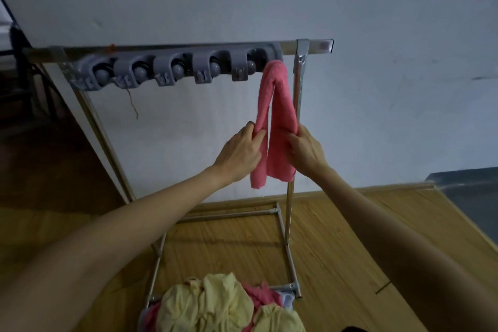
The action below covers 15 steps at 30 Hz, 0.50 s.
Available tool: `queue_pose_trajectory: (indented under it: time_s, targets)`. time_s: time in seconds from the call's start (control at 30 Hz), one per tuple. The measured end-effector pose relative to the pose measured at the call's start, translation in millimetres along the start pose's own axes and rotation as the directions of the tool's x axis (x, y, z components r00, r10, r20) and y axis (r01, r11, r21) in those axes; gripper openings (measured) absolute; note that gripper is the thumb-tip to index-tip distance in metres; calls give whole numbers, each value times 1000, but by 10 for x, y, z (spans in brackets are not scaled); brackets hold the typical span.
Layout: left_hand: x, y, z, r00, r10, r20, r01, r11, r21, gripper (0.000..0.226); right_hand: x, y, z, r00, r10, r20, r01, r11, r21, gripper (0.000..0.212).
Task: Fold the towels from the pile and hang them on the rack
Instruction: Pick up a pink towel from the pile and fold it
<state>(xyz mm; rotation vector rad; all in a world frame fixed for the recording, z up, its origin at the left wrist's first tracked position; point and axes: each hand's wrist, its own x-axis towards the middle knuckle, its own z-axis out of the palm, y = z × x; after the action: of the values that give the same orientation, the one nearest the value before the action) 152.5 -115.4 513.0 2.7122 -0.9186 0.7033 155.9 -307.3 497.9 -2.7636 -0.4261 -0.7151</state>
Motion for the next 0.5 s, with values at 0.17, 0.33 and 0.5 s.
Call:
queue_pose_trajectory:
  time_s: [0.17,0.33,0.5]
  targets:
    - [-122,-115,304,991,21,131,-19,1000,-15,50,-99,63,204,996,-1,84,0,1000,3,31]
    - [-203,-128,589,955,-34,296,75,989,-129,68,-240,84,386,981,-37,192,38,999,-5,19]
    - [-289,-84,814,920,-42,390,107,984,-146,70,-447,103,601,968,24,249,-36,998,42,37]
